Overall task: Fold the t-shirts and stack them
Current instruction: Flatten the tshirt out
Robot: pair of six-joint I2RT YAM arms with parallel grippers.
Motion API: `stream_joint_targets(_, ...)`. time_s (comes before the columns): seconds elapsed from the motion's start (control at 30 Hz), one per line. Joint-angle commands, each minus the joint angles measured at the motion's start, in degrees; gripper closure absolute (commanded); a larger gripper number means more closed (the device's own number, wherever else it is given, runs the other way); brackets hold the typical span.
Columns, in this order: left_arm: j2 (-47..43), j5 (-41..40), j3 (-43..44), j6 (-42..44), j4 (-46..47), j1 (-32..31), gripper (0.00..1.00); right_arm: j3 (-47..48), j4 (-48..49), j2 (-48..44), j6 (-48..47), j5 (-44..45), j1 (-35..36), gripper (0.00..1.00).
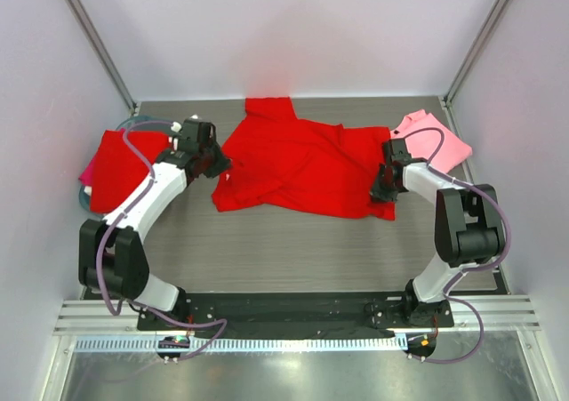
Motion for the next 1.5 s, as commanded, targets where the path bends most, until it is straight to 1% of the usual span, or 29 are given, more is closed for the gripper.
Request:
stream_joint_targets(0.0, -0.8, 1.6, 3.2, 1.0, 0.5, 0.1, 1.0, 3.8, -0.8, -1.7, 1.1, 1.4, 0.9, 0.99)
stream_joint_targets(0.03, -3.4, -1.7, 3.5, 1.5, 0.5, 0.3, 1.0, 4.6, -1.2, -4.2, 0.9, 1.8, 0.9, 0.99)
stream_joint_targets(0.1, -5.9, -3.7, 5.5, 2.3, -1.7, 1.3, 1.0, 8.5, -3.6, -7.0, -0.6, 2.1, 0.9, 0.99)
stream_joint_targets(0.13, -7.7, -4.0, 8.8, 3.0, -3.2, 3.1, 1.0, 10.0, -4.6, -10.1, -1.1, 1.9, 0.9, 0.99)
stream_joint_targets(0.2, -9.6, -4.3, 12.9, 4.0, -7.7, 4.9, 1.0, 14.9, -7.3, -13.3, -2.3, 1.6, 0.8, 0.99)
stream_joint_targets(0.23, -11.6, -4.9, 17.5, 5.1, -9.3, 6.3, 1.0, 16.7, -8.3, -14.9, -2.3, 1.9, 0.9, 0.99)
stream_joint_targets(0.3, -13.6, -8.3, 21.8, 6.3, -13.4, 6.8, 1.0, 21.9, -10.2, -19.5, -2.9, 1.6, 0.8, 0.99)
stream_joint_targets(0.33, -14.7, -9.3, 26.2, 6.7, -14.3, 6.8, 1.0, 23.4, -10.5, -20.9, -2.9, 1.5, 0.9, 0.99)
stream_joint_targets(0.37, -17.0, -10.8, 28.0, 7.0, -15.2, 6.8, 1.0, 26.3, -10.7, -24.2, -2.8, 1.6, 0.9, 0.99)
stream_joint_targets(0.43, -19.6, -11.4, 31.8, 7.0, -15.3, 6.8, 1.0, 29.6, -10.5, -27.2, -2.7, 1.4, 0.9, 0.99)
stream_joint_targets(0.47, -22.2, -11.3, 35.4, 6.8, -14.7, 6.8, 1.0, 33.2, -10.6, -28.5, -2.7, 1.4, 0.9, 0.99)
stream_joint_targets(0.57, -26.5, -10.7, 40.3, 6.3, -11.3, 6.8, 1.0, 39.8, -10.7, -33.4, -3.0, 1.2, 0.9, 0.99)
stream_joint_targets(0.67, -32.6, -10.3, 42.2, 5.8, -6.6, 6.8, 1.0, 43.9, -10.5, -38.7, -2.8, 0.5, 0.9, 0.99)
stream_joint_targets(0.77, -38.0, -9.7, 44.0, 5.3, -1.8, 6.9, 1.0, 45.4, -9.0, -43.6, -3.3, -0.4, 0.9, 0.99)
stream_joint_targets(0.8, -38.0, -9.5, 44.0, 5.2, -0.5, 6.8, 1.0, 45.4, -8.5, -44.9, -3.3, -0.5, 0.8, 0.99)
stream_joint_targets(0.83, -38.6, -8.9, 44.4, 5.0, 3.1, 6.8, 1.0, 45.4, -7.9, -47.4, -3.4, 0.0, 0.9, 0.99)
stream_joint_targets(0.9, -37.5, -7.9, 45.3, 5.3, 6.7, 6.8, 1.0, 45.2, -6.5, -49.3, -3.2, 0.7, 0.8, 0.99)
stream_joint_targets(1.0, -30.7, -6.4, 52.4, 5.4, 7.3, 6.8, 1.0, 45.9, -5.9, -50.7, -2.8, 1.7, 0.9, 0.99)
stream_joint_targets(1.03, -26.4, -5.7, 56.5, 5.2, 7.2, 6.8, 1.0, 46.2, -6.0, -50.7, -2.8, 1.5, 0.8, 0.99)
stream_joint_targets(1.13, -21.5, -3.2, 59.6, 3.4, 7.3, 6.8, 1.0, 46.1, -6.1, -49.4, -2.0, 0.7, 0.9, 0.99)
stream_joint_targets(1.17, -19.3, -2.5, 59.5, 2.8, 7.7, 6.8, 1.0, 45.4, -6.2, -48.4, -1.8, 0.5, 0.9, 0.99)
stream_joint_targets(1.23, -17.8, -2.7, 58.2, 2.7, 8.4, 6.9, 1.0, 44.5, -6.3, -47.1, -1.4, 0.0, 0.9, 0.99)
stream_joint_targets(1.37, -14.7, -4.1, 49.0, 3.4, 12.8, 6.8, 1.0, 40.6, -6.3, -42.9, -1.0, -0.1, 0.8, 0.99)
stream_joint_targets(1.47, -12.0, -4.3, 46.4, 4.2, 15.9, 6.9, 1.0, 37.1, -4.7, -39.1, -0.6, 0.0, 0.9, 0.99)
